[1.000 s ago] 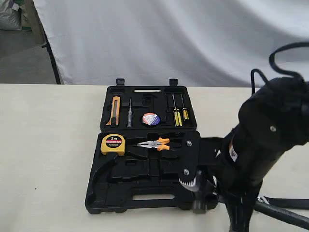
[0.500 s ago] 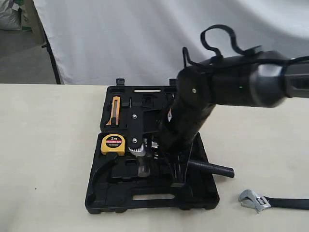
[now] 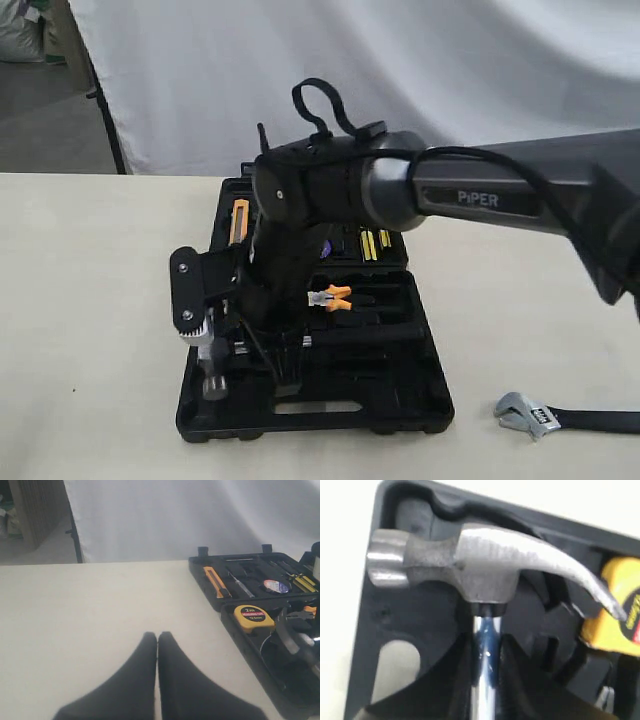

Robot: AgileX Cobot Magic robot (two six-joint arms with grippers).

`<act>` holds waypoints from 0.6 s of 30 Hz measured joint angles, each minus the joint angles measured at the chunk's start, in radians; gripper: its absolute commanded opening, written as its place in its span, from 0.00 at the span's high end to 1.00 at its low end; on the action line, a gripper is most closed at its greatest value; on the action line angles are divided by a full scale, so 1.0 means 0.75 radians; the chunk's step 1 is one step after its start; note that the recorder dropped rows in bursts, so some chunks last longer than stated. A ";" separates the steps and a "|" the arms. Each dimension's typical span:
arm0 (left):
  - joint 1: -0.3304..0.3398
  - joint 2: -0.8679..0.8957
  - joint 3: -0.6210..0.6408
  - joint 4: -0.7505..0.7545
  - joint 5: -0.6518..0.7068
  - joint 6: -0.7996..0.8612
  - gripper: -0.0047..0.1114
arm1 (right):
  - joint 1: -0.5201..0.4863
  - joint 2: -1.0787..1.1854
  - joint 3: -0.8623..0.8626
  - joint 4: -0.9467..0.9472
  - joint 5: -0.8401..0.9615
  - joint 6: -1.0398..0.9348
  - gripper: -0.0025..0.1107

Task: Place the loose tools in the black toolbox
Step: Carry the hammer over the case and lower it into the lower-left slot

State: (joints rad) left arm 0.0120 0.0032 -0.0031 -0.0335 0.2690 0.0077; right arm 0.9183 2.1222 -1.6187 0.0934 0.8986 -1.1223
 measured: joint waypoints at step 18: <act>0.000 0.000 0.000 0.000 0.000 0.000 0.95 | 0.031 0.076 -0.025 0.038 0.000 0.142 0.98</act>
State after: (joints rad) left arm 0.0120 0.0032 -0.0031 -0.0335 0.2690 0.0077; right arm 0.9415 2.1795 -1.6376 0.1217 0.8986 -1.0159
